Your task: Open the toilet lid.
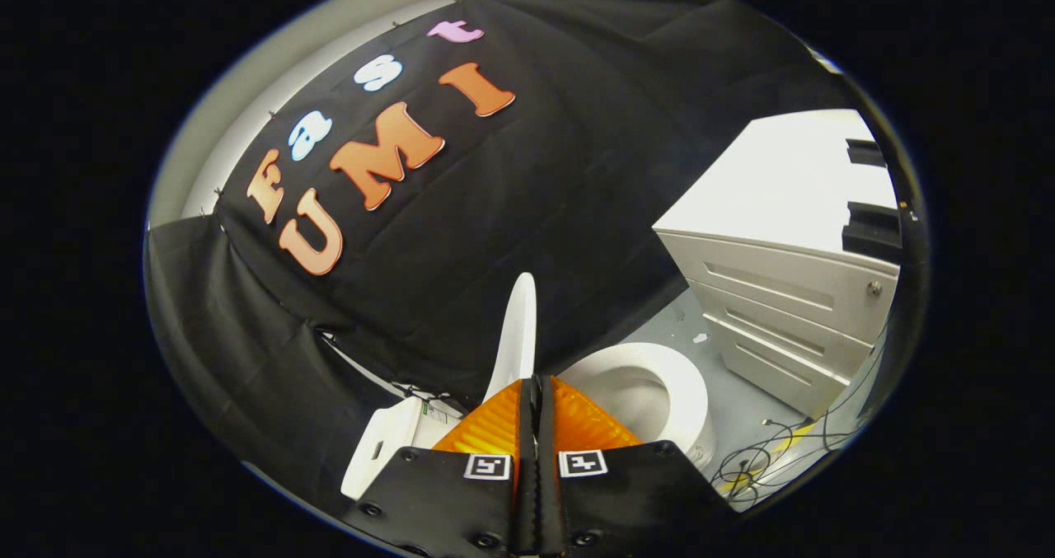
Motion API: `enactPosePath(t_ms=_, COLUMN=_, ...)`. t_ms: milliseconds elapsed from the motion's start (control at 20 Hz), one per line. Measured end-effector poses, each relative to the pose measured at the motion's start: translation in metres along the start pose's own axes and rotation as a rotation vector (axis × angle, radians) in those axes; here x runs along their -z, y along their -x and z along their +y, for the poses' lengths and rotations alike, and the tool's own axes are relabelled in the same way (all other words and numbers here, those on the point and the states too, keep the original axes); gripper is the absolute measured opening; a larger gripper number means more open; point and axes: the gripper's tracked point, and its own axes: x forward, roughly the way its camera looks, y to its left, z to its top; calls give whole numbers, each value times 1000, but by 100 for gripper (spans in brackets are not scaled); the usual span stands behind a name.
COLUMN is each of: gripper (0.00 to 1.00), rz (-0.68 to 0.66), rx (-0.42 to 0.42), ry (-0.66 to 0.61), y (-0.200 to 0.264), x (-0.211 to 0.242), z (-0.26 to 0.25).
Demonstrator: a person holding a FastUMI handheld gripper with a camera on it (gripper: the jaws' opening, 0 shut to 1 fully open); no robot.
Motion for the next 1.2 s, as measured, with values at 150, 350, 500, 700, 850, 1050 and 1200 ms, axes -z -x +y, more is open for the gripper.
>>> enactPosePath(t_ms=150, gripper=8, rz=9, rx=1, ry=45, y=4, x=-3, z=24)
enactPosePath(t_ms=350, gripper=8, rz=9, rx=-5, ry=88, y=7, x=-3, z=55)
enactPosePath(t_ms=500, gripper=8, rz=26, rx=-3, ry=133, y=8, x=-1, z=75)
enactPosePath(t_ms=700, gripper=8, rz=34, rx=-11, ry=192, y=10, x=-1, z=107)
enactPosePath(t_ms=850, gripper=8, rz=47, rx=-2, ry=230, y=12, x=3, z=128)
enactPosePath(t_ms=1050, gripper=8, rz=56, rx=-27, ry=286, y=15, x=10, z=167)
enactPosePath(t_ms=1200, gripper=8, rz=55, rx=-39, ry=339, y=17, x=20, z=195)
